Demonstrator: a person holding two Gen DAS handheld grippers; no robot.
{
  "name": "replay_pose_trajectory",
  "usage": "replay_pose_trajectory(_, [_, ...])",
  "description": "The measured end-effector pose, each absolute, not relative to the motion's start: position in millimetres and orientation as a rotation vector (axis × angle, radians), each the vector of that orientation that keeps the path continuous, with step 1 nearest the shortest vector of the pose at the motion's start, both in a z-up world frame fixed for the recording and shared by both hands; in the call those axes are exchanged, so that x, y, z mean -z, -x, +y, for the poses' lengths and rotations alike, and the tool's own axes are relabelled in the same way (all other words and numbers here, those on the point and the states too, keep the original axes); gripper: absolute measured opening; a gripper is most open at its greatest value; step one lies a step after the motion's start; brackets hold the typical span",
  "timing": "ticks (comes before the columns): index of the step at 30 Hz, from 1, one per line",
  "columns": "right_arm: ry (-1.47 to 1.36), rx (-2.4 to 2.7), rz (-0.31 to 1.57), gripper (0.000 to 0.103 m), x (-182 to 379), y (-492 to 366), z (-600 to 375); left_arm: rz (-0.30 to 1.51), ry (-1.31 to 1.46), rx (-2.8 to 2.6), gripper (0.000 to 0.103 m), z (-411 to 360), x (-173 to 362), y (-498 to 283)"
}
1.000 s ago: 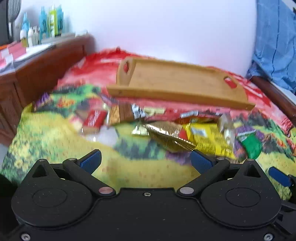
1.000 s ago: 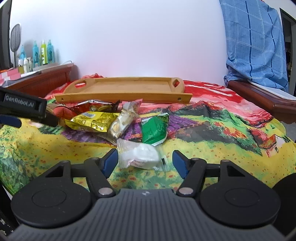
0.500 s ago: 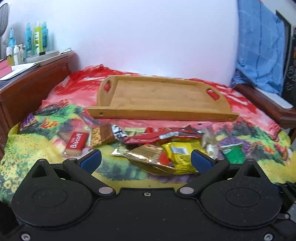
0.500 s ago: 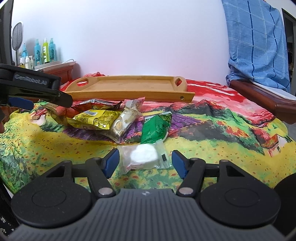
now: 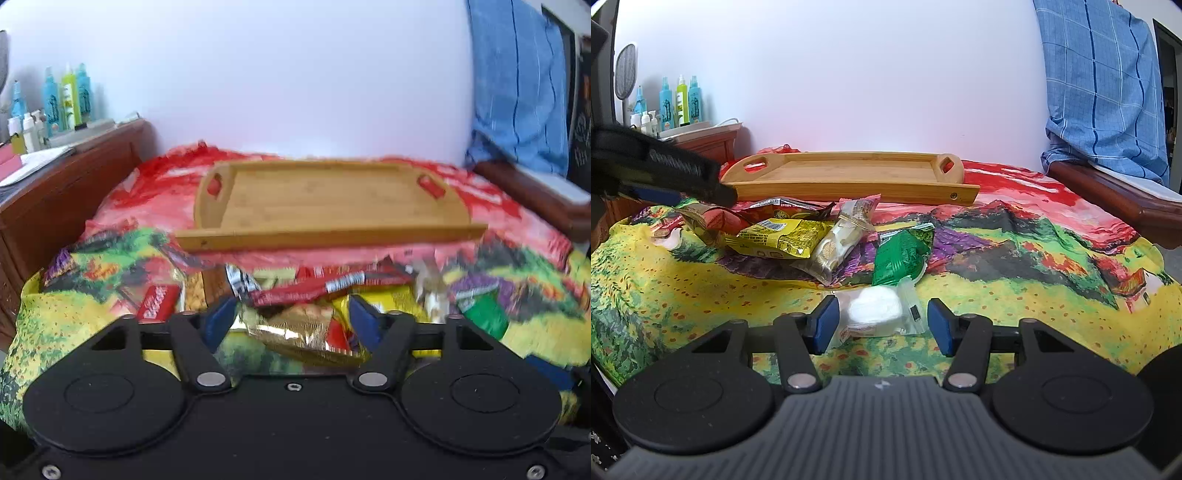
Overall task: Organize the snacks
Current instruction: 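Grasp the red-and-gold nut bag with left gripper while right grasps clear white-snack bag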
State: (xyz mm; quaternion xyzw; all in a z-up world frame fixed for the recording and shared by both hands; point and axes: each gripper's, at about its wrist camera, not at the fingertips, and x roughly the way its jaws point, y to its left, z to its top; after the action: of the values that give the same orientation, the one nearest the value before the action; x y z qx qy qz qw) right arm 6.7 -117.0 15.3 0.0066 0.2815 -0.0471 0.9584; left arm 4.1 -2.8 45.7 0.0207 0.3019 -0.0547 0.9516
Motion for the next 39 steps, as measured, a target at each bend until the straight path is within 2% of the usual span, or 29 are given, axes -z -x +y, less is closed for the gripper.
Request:
replay_pose_trajectory(13, [-0.023,0.097,0.561,0.056,-17,-5,-117,0.714,-0.076,0.161,0.052,-8,-24,22])
replay_pose_trajectory(18, [-0.021,0.099,0.560,0.056,-17,-5,-117,0.671,-0.103,0.139,0.060,-11,-29,18])
replay_pose_trajectory(23, [0.000,0.117,0.559,0.057,-16,-5,-114,0.701,-0.065,0.143,0.061,-7,-25,3])
replay_pose_trajectory(30, [-0.027,0.107,0.572,0.060,-15,-7,-118,0.764,0.047,0.170,0.054,3,-14,-2])
replay_pose_trajectory(36, [-0.037,0.087,0.568,0.048,-17,-5,-118,0.752,0.029,0.188,0.054,0,-18,7])
replay_pose_trajectory(37, [-0.032,0.084,0.567,0.048,-18,-5,-117,0.747,0.027,0.190,0.054,-1,-19,8])
replay_pose_trajectory(39, [-0.018,0.089,0.576,0.065,-17,-6,-115,0.751,0.015,0.196,0.054,-2,-19,10])
